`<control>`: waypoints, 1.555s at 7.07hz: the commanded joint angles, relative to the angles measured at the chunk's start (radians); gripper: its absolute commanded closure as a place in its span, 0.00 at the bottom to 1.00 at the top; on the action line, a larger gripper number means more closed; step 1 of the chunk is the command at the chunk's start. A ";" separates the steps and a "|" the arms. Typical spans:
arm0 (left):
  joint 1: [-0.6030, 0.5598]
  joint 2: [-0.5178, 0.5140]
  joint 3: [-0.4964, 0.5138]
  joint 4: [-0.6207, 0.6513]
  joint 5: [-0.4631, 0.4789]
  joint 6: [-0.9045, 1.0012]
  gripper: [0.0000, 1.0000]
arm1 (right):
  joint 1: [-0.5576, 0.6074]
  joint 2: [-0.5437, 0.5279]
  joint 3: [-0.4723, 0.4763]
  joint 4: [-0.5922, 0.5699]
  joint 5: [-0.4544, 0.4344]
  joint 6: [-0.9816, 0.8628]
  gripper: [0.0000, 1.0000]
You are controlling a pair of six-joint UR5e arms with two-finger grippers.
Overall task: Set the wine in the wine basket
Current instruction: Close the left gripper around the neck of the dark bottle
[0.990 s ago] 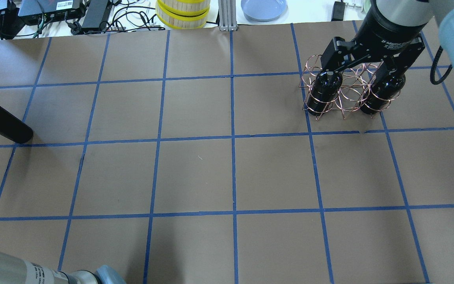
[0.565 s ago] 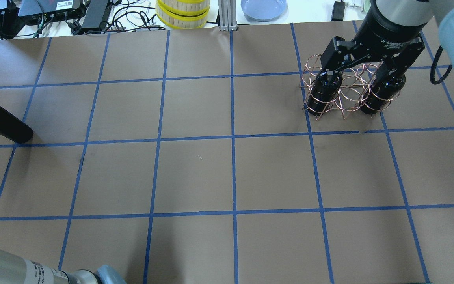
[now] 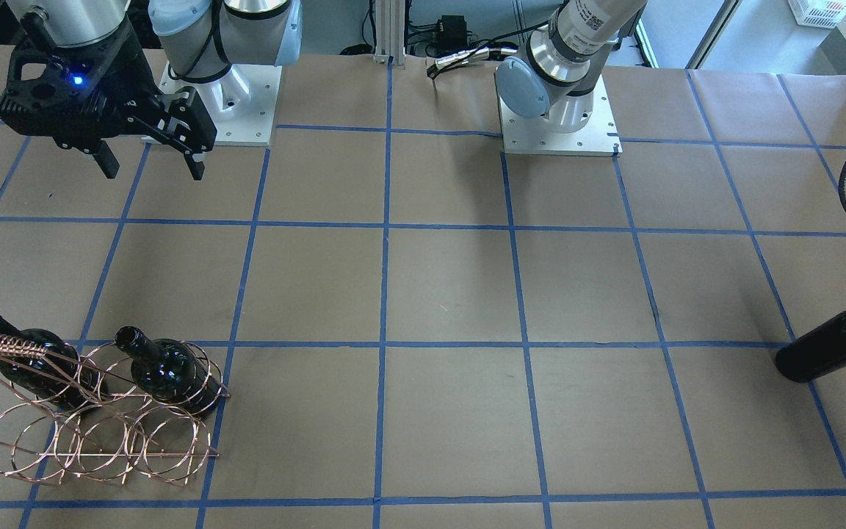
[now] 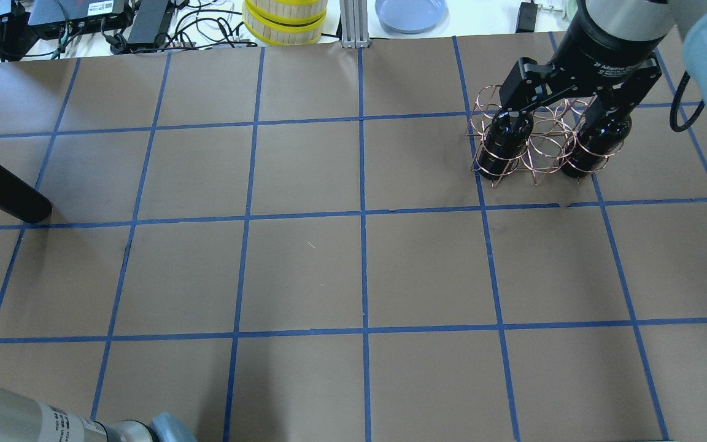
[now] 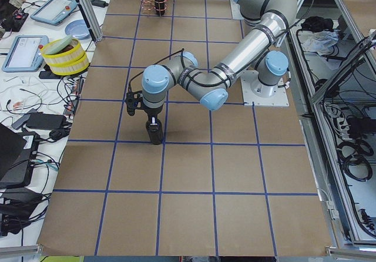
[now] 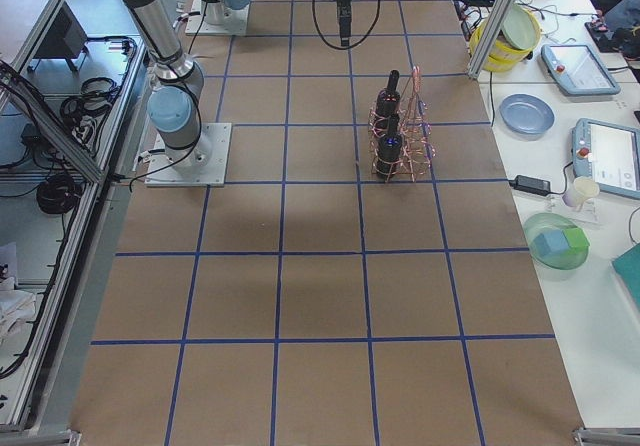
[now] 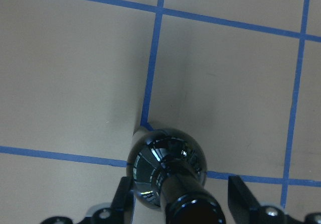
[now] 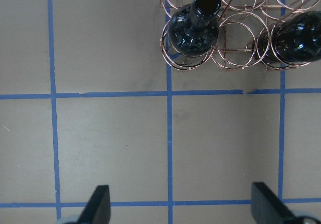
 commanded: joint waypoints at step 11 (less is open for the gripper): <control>-0.030 -0.011 -0.006 0.026 0.077 -0.008 0.55 | 0.000 0.000 0.000 0.000 0.000 0.000 0.00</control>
